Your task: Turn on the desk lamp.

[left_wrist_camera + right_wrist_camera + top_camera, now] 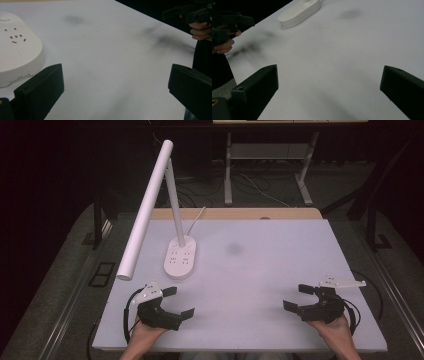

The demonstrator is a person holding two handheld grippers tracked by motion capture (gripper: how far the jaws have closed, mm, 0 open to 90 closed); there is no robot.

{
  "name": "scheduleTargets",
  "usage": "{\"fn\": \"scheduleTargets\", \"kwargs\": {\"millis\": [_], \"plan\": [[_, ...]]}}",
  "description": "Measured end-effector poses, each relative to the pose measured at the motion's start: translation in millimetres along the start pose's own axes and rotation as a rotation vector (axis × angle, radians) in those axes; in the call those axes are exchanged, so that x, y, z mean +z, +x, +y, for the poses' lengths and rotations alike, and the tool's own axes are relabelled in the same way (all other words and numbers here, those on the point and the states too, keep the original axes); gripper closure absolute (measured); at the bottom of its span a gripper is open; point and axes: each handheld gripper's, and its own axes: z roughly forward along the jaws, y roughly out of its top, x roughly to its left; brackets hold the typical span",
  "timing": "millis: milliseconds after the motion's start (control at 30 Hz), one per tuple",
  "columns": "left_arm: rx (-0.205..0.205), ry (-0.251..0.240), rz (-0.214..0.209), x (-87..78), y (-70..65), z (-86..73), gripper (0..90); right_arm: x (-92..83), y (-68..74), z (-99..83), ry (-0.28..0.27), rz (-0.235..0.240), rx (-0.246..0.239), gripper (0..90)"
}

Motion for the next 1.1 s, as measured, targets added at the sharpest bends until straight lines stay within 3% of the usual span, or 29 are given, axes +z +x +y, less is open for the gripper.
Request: {"fn": "scheduleTargets", "kwargs": {"millis": [1100], "plan": [[-0.022,-0.006,-0.001,0.2,1.7,-0.9,0.0,-0.1,-0.2,1.8,0.045,-0.012,0.013,1.4]]}}
